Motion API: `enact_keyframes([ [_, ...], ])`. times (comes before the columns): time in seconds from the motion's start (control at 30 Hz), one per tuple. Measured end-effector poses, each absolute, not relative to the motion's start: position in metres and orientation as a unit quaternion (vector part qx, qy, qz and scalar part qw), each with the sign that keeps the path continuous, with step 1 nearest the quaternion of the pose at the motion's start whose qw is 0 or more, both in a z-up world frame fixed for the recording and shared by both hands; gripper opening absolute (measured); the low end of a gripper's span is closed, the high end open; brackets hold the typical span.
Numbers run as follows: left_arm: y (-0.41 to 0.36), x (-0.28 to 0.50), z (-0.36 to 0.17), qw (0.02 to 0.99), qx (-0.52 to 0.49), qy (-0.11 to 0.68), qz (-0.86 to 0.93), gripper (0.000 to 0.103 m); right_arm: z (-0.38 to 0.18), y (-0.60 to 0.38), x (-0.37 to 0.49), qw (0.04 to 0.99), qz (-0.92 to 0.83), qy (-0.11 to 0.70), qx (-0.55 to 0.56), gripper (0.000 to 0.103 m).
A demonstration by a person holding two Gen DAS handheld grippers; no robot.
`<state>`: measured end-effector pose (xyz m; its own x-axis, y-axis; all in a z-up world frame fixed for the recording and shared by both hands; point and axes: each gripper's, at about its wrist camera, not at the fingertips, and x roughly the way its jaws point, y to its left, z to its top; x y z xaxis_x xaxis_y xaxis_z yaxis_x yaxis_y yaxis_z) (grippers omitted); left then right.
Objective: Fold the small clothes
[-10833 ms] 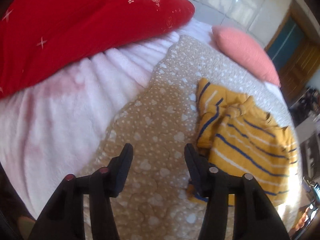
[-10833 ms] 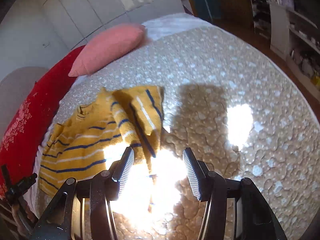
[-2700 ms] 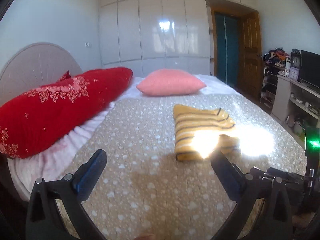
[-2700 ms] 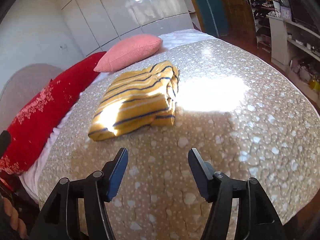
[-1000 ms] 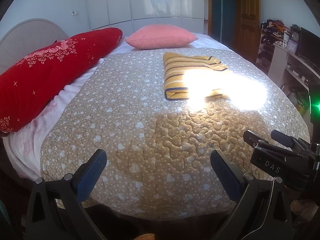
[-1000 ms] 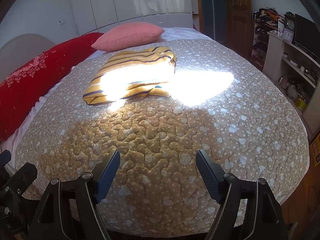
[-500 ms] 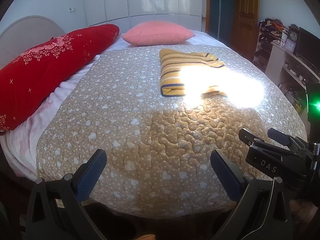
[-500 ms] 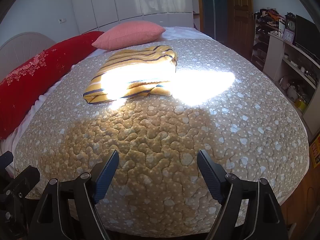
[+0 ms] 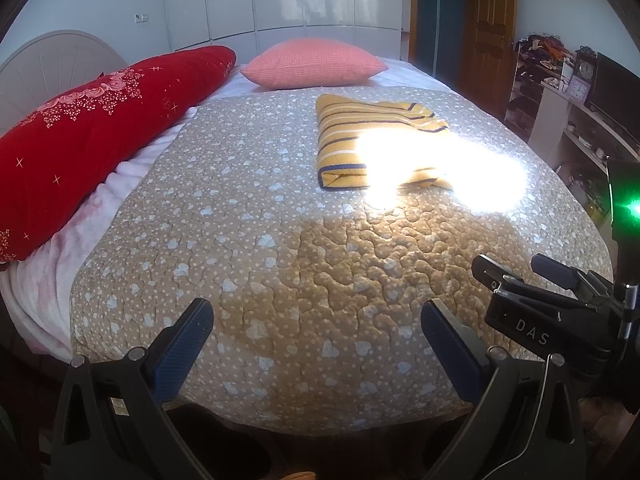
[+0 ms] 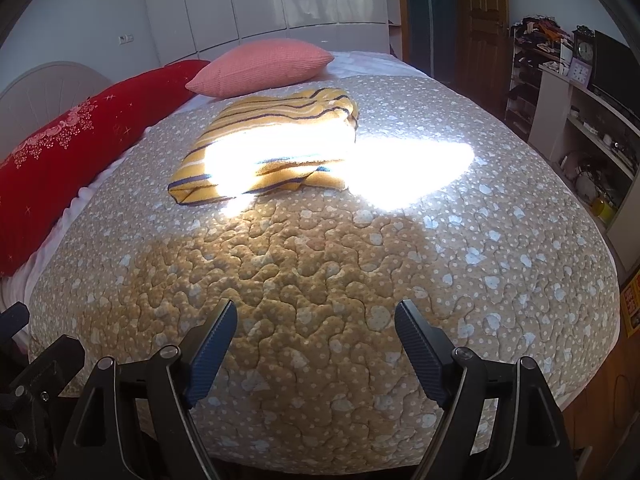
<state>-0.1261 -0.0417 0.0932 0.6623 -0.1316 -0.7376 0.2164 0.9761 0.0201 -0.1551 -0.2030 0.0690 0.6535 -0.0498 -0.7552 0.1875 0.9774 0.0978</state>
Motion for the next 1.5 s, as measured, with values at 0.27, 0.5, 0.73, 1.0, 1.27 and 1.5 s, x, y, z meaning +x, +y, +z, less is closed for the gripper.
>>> enact_keyframes([
  [0.27,-0.042,-0.127,0.092,0.910,0.051,0.400,-0.096,0.103,0.069,-0.203,-0.156,0.906,-0.066,0.410,0.085,0.086],
  [0.5,-0.041,-0.127,0.090,0.910,0.050,0.401,-0.096,0.103,0.068,-0.202,-0.157,0.906,-0.065,0.410,0.085,0.087],
  [0.73,-0.042,-0.128,0.088,0.908,0.049,0.404,-0.096,0.103,0.067,-0.202,-0.157,0.906,-0.066,0.410,0.085,0.087],
  [1.0,-0.040,-0.128,0.087,0.909,0.047,0.404,-0.095,0.103,0.067,-0.202,-0.159,0.907,-0.070,0.406,0.086,0.087],
  [1.27,-0.040,-0.128,0.085,0.909,0.047,0.404,-0.093,0.103,0.068,-0.199,-0.161,0.910,-0.077,0.401,0.078,0.088],
  [1.5,-0.034,-0.113,0.088,0.912,0.049,0.398,-0.089,0.103,0.070,-0.202,-0.149,0.914,-0.078,0.395,0.054,0.088],
])
